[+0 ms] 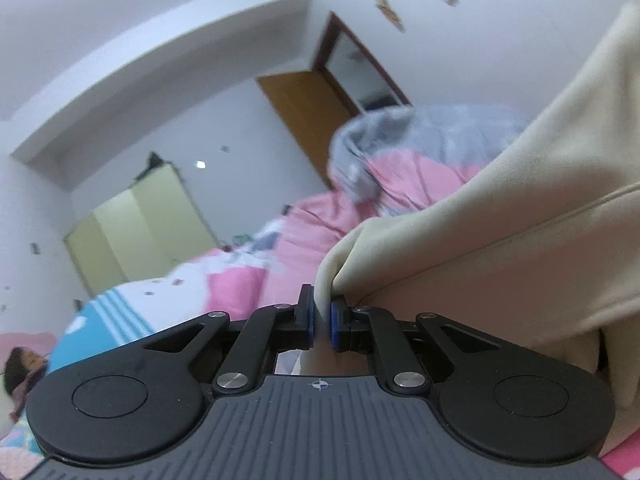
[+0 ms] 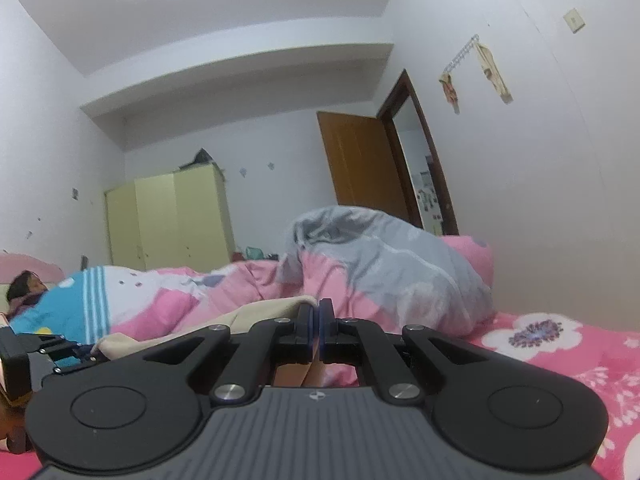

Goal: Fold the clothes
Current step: 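Lift the hoodie with both grippers and shake it open in the air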

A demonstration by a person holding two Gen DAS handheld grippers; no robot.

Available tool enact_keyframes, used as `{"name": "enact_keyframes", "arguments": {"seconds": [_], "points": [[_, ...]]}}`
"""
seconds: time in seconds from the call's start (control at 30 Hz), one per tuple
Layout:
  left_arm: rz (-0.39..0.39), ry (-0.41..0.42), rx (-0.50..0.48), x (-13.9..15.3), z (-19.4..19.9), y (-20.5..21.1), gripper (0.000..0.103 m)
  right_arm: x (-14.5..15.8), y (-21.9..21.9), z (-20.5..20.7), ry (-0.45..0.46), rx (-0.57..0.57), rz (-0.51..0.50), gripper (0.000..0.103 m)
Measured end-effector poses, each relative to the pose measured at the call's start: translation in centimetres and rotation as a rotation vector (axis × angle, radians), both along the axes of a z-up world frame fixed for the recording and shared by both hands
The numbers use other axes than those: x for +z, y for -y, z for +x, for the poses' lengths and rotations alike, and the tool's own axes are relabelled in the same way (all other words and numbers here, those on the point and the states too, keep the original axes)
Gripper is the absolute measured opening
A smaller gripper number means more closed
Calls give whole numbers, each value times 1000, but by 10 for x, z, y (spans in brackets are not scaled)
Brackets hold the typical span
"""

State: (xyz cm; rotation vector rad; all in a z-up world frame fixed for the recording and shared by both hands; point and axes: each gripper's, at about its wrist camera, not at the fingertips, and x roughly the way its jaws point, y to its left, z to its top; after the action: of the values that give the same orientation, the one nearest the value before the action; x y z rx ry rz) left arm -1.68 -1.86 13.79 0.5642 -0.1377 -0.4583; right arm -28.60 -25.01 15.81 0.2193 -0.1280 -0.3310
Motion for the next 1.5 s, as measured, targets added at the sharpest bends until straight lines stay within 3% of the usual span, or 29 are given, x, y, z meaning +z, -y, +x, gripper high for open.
{"name": "enact_keyframes", "arguments": {"seconds": [0.53,0.73,0.97,1.23,1.5], "points": [[-215,229,135,101,-113,-88,7,62,-59,-61,163,117,-84,1],[-251,301,138,124,-144,-104,7,93,-73,-80,243,156,-121,1],[-378,315,86,178,-165,-124,7,139,-73,-106,369,181,-185,1],[-363,401,36,209,-166,-107,7,172,-61,-109,492,172,-227,1],[-261,312,68,174,-113,-69,7,148,-31,-62,364,137,-166,1]]}}
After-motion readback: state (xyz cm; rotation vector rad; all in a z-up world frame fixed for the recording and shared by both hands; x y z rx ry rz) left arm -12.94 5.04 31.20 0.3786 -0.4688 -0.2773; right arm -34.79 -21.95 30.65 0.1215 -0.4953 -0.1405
